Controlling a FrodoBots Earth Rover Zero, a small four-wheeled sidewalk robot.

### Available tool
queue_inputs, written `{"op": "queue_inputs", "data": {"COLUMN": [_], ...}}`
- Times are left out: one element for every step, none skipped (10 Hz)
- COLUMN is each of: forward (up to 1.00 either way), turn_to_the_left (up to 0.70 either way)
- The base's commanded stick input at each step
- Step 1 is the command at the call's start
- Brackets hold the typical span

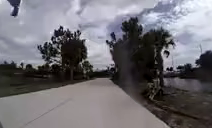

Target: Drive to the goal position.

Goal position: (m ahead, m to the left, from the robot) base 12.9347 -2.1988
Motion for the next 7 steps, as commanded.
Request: {"op": "queue_inputs", "data": {"forward": [0.6, 0.6, 0.6, 0.6, 0.6, 0.6, 0.6], "turn_to_the_left": [0.01, 0.01, 0.01, 0.03, 0.1, 0.15, 0.14]}}
